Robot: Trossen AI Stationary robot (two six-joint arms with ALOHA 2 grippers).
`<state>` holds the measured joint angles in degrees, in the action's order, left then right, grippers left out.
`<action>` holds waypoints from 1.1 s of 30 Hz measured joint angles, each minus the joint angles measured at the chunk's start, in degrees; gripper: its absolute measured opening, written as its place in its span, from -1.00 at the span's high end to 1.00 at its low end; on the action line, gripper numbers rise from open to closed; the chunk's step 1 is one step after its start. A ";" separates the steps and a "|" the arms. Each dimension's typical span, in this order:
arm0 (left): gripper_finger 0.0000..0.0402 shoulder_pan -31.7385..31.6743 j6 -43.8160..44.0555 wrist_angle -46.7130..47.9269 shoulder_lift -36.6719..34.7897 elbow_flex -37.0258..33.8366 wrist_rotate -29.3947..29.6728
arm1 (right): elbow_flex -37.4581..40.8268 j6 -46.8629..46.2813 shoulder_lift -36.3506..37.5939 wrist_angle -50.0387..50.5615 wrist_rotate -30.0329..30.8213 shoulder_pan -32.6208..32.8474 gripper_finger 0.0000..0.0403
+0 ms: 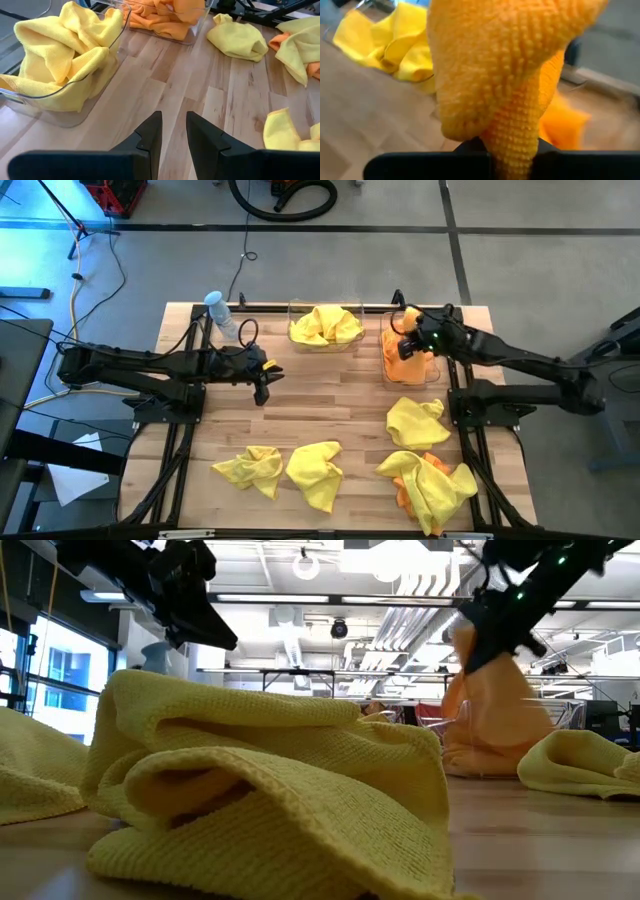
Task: Sort microfiber towel by color & place in baskets
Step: Put the orange microfiber towel into the right transparent bin
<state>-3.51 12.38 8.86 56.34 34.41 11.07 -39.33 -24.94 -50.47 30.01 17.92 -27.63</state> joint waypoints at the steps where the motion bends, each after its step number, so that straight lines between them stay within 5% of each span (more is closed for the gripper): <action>1: 0.63 -0.21 0.15 0.00 0.00 0.00 -0.47 | 0.00 -0.67 -1.26 -0.35 -2.09 -1.14 1.00; 13: 0.63 -2.85 5.56 6.39 0.00 0.02 -6.34 | -6.25 -4.54 -23.98 14.88 -19.55 -9.20 1.00; 20: 0.63 -3.02 5.59 9.11 0.00 0.02 -6.06 | -6.38 -4.11 -33.25 12.28 -18.18 -9.00 1.00; 33: 0.63 -2.84 7.75 11.47 0.00 0.02 -6.01 | -8.18 -4.18 -31.17 14.93 -19.09 -9.83 0.37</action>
<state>-6.35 20.13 20.34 56.34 34.44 5.06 -47.51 -29.12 -81.64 44.93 -1.17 -37.45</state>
